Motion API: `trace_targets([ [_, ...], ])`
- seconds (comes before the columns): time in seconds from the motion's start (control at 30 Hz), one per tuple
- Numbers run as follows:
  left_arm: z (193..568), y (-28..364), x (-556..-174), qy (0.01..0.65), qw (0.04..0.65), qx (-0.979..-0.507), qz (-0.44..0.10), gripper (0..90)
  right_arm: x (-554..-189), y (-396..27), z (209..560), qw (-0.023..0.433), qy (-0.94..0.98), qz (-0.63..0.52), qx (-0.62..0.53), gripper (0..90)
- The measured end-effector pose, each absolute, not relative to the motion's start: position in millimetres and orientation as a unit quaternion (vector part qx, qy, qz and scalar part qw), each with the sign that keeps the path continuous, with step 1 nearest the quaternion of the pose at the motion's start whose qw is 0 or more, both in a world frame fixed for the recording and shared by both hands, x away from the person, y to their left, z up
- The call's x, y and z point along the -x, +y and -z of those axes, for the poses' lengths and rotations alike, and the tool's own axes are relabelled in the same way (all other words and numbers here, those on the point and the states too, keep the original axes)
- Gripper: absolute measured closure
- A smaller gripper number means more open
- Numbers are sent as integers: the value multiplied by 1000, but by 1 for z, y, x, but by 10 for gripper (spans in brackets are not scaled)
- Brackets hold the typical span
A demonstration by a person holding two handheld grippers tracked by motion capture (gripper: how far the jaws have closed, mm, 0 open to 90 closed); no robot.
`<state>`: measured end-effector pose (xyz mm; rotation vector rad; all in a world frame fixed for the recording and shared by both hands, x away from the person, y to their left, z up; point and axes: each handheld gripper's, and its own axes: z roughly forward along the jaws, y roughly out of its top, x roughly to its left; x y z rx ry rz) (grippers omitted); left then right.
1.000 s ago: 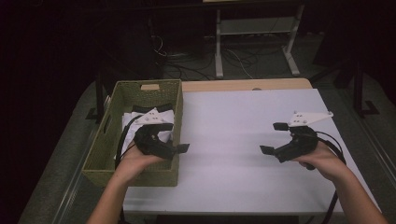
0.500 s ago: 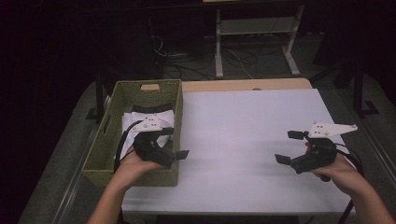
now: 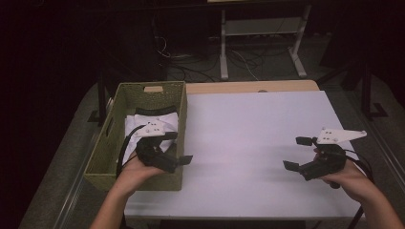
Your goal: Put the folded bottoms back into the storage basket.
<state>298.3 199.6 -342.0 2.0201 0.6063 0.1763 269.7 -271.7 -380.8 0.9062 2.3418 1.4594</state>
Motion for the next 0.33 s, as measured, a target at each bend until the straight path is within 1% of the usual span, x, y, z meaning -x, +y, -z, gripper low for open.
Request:
trace_targets([
  [0.33, 342, 200, -299, 250, 491, -832, -71, 1, -270, -272, 381, 116, 801, -501, -308, 0],
])
